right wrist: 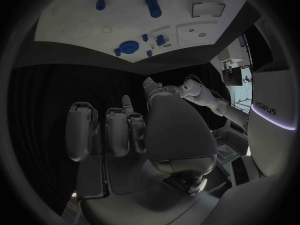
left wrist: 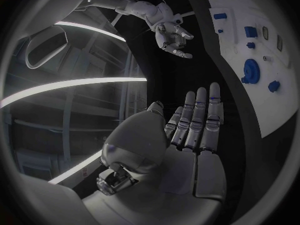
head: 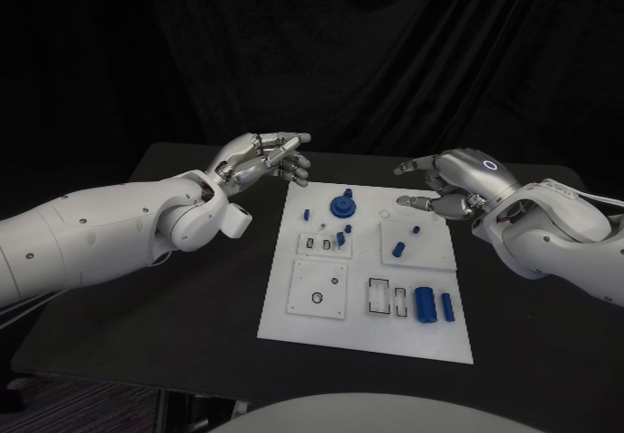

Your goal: Assemble the parts on the task board

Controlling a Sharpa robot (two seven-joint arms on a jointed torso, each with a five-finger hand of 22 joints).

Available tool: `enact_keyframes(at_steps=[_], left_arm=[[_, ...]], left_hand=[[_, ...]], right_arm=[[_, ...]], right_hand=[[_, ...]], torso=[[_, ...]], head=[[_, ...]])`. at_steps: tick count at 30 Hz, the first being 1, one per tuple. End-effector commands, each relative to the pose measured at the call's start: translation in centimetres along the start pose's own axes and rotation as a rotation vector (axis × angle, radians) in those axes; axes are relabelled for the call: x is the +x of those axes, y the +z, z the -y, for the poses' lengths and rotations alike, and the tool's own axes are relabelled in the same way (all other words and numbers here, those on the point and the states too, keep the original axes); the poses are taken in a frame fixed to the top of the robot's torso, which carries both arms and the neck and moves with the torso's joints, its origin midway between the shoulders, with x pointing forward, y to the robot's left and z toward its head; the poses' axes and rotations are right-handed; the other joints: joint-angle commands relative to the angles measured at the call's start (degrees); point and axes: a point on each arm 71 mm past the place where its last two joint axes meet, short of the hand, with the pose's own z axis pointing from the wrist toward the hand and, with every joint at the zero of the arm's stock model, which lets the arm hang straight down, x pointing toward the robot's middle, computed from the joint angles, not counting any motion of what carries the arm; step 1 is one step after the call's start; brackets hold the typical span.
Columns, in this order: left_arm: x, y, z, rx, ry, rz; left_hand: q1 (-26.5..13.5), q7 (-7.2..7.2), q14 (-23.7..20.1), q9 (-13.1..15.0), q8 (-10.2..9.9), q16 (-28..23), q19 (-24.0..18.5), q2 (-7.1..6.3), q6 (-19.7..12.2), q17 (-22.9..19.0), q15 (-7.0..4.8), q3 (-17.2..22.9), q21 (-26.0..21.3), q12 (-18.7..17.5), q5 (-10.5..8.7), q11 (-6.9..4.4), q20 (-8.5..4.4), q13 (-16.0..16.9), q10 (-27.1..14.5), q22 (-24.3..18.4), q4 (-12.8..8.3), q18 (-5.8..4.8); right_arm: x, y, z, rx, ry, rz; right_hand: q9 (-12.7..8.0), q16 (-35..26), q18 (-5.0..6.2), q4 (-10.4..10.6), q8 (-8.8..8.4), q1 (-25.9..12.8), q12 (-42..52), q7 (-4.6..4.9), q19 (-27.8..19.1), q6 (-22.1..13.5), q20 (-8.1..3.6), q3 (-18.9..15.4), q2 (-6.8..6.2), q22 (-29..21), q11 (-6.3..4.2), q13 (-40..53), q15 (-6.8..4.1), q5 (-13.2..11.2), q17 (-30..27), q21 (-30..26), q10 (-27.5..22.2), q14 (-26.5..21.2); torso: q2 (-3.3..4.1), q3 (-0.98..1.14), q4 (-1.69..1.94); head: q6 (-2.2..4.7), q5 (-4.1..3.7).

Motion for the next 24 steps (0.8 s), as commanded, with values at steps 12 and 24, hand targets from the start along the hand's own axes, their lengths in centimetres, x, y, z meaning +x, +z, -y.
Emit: enact_keyframes(at_steps=[12,24], left_arm=[[3.8,3.8,0.1,-0.416,0.708,-0.191],[6.5,4.2,0.1,-0.681,0.872,-0.304]], left_hand=[[-3.0,0.25,42.9,4.1,13.3,47.6,19.5,-5.19,12.6,66.6,-4.78,8.0,45.3,54.5,-6.36,-4.73,-4.56,62.5,46.3,47.7,0.6,-4.21],[-11.7,-4.37,44.5,29.5,35.0,47.8,31.7,-5.85,10.8,68.5,-9.05,4.0,51.8,54.5,-10.77,-9.18,-8.62,62.5,46.3,61.0,0.5,-6.94]], right_arm=[[-0.2,-0.5,1.5,0.063,0.008,-0.008],[0.0,-0.5,2.0,0.084,0.0,-0.037]], right_hand=[[-0.3,-0.2,0.59,-1.1,0.79,0.4,0.2,0.4,2.1,2.8,0.24,0.1,1.38,11.9,0.49,15.1,0.4,2.1,5.7,0.0,5.9,3.9],[-0.4,-0.3,0.62,-1.3,0.82,0.4,0.2,0.53,2.1,3.6,0.32,0.1,1.75,11.9,0.59,15.1,0.48,3.3,5.6,-0.1,5.9,3.9]], torso=[[-1.5,2.31,-1.29],[-1.23,2.73,-2.06]], head=[[-2.36,0.11],[-2.36,0.31]])
